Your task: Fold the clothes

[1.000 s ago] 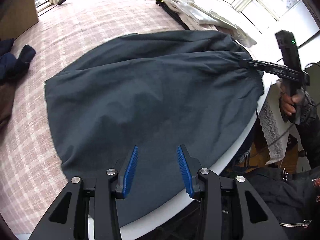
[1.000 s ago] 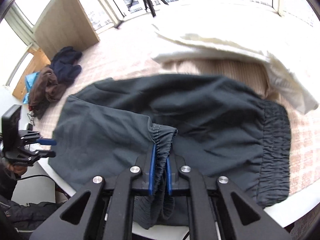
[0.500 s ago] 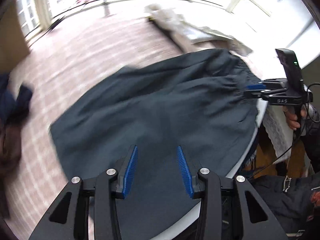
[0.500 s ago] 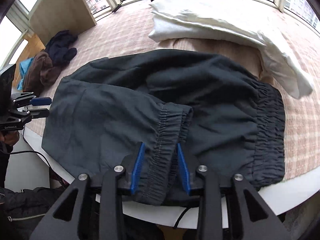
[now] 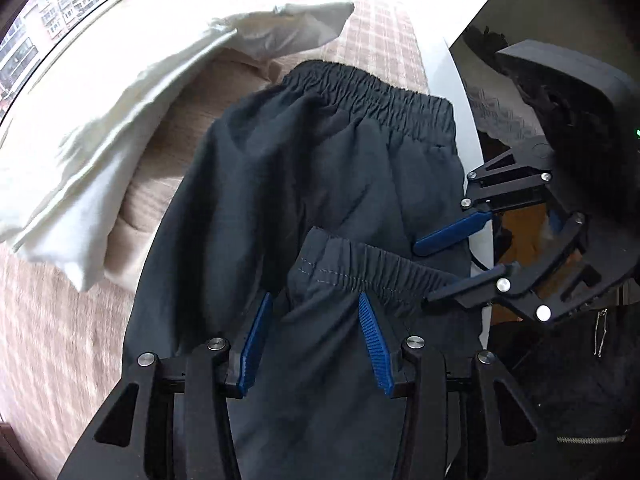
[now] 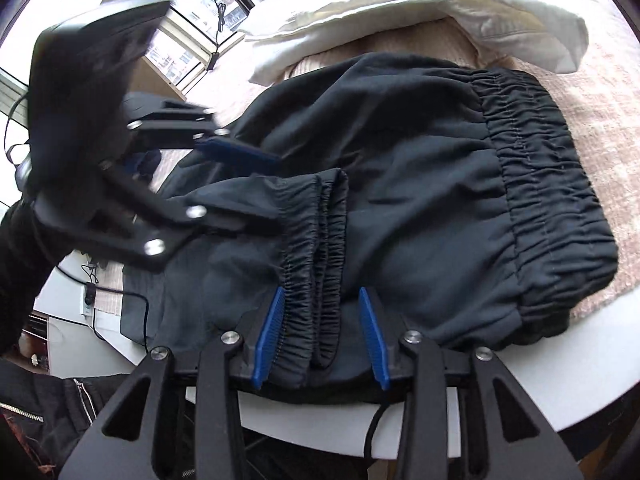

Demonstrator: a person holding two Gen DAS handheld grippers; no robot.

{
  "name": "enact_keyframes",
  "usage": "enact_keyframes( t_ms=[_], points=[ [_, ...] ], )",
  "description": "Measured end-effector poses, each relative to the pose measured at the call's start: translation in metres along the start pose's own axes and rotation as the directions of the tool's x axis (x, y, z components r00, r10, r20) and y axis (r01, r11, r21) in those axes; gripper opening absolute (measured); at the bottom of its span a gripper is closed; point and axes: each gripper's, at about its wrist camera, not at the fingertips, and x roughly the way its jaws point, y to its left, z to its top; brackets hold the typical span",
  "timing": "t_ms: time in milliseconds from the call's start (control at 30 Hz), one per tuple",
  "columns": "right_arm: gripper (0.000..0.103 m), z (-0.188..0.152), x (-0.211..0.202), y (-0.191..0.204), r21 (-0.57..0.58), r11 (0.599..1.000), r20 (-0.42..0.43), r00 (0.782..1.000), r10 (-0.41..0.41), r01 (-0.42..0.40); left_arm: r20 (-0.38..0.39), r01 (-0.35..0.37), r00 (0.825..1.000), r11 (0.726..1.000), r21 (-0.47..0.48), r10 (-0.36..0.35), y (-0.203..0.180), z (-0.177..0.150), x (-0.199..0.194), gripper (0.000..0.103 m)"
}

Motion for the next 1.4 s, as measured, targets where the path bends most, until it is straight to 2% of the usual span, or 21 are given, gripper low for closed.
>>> enact_keyframes(
  t_ms=[200, 267, 400, 433, 467, 500, 567, 600, 633, 733, 867, 1000, 1067, 1167, 1200, 1233, 1267, 1300, 1400],
  points=[
    [0.039, -0.005, 0.007, -0.004, 0.014, 0.999, 0.003, 0.999, 0.034, -0.034, -0.061, 0.060, 0.997, 0.994, 0.086, -0.055, -0.002, 0.019, 0.019, 0.043],
    [0.039, -0.005, 0.008, -0.005, 0.018, 0.999, 0.008, 0.999, 0.043, -0.043, -0.076, 0.067, 0.995, 0.992, 0.107, -0.059, -0.004, 0.022, 0.023, 0.047],
    [0.038, -0.004, 0.011, -0.001, 0.006, 0.999, 0.008, 0.999, 0.036, -0.036, -0.095, 0.104, 0.991, 0.989, 0.101, -0.094, 0.003, 0.024, 0.033, 0.052],
    [0.039, -0.003, 0.011, -0.002, 0.006, 0.999, 0.005, 0.999, 0.036, -0.036, -0.092, 0.119, 0.990, 0.988, 0.099, -0.110, 0.004, 0.023, 0.033, 0.048],
    [0.038, -0.001, 0.012, -0.003, 0.006, 0.999, 0.002, 0.999, 0.035, -0.035, -0.089, 0.133, 0.988, 0.986, 0.105, -0.123, 0.005, 0.023, 0.032, 0.040],
    [0.039, 0.001, 0.011, -0.002, 0.007, 0.999, 0.001, 0.999, 0.032, -0.032, -0.079, 0.128, 0.990, 0.984, 0.121, -0.119, 0.003, 0.021, 0.030, 0.038],
    [0.039, 0.003, 0.007, -0.001, 0.005, 1.000, 0.008, 1.000, 0.016, -0.017, -0.052, 0.107, 0.994, 0.981, 0.160, -0.100, -0.002, 0.017, 0.022, 0.020],
    [0.039, 0.005, 0.004, -0.001, -0.004, 1.000, 0.017, 1.000, 0.003, -0.003, -0.037, 0.116, 0.993, 0.980, 0.161, -0.111, -0.001, 0.014, 0.016, 0.016],
    [0.039, 0.007, 0.002, 0.001, -0.020, 1.000, 0.025, 1.000, -0.013, 0.013, -0.021, 0.132, 0.991, 0.980, 0.152, -0.130, 0.000, 0.012, 0.008, 0.015],
    [0.053, 0.014, 0.000, 0.006, -0.070, 0.997, 0.040, 0.999, -0.018, 0.021, 0.042, 0.178, 0.982, 0.976, 0.123, -0.185, 0.008, 0.006, -0.019, 0.015],
    [0.062, 0.027, 0.007, 0.014, -0.117, 0.993, 0.066, 0.998, 0.003, 0.005, 0.092, 0.161, 0.980, 0.979, 0.128, -0.174, 0.010, -0.003, -0.046, 0.015],
    [0.062, 0.037, 0.022, 0.021, -0.129, 0.986, 0.029, 0.994, 0.107, -0.102, 0.126, 0.184, 0.972, 0.975, 0.127, -0.200, 0.014, -0.001, -0.063, 0.015],
    [0.062, 0.041, 0.027, 0.022, -0.133, 0.983, 0.019, 0.991, 0.133, -0.129, 0.142, 0.187, 0.968, 0.972, 0.140, -0.206, 0.013, -0.004, -0.075, 0.015],
    [0.062, 0.041, 0.022, 0.021, -0.121, 0.972, 0.027, 0.978, 0.207, -0.203, 0.164, 0.180, 0.965, 0.971, 0.158, -0.205, 0.012, -0.009, -0.092, 0.015],
    [0.058, 0.040, 0.019, 0.020, -0.118, 0.968, 0.031, 0.973, 0.229, -0.223, 0.171, 0.176, 0.964, 0.972, 0.158, -0.202, 0.014, -0.008, -0.095, 0.015],
    [0.050, 0.039, 0.016, 0.019, -0.115, 0.964, 0.034, 0.969, 0.246, -0.241, 0.176, 0.171, 0.964, 0.973, 0.156, -0.198, 0.016, -0.006, -0.096, 0.015],
    [0.027, 0.039, 0.014, 0.017, -0.112, 0.964, 0.032, 0.968, 0.247, -0.243, 0.175, 0.160, 0.967, 0.976, 0.150, -0.186, 0.019, -0.004, -0.095, 0.015],
    [0.019, 0.038, 0.011, 0.015, -0.097, 0.964, 0.028, 0.968, 0.251, -0.247, 0.170, 0.146, 0.971, 0.979, 0.141, -0.170, 0.023, -0.002, -0.093, 0.015],
    [0.015, 0.036, 0.003, 0.011, -0.056, 0.978, 0.047, 0.978, 0.203, -0.201, 0.172, 0.134, 0.973, 0.982, 0.133, -0.156, 0.028, 0.007, -0.084, 0.016]
  ],
)
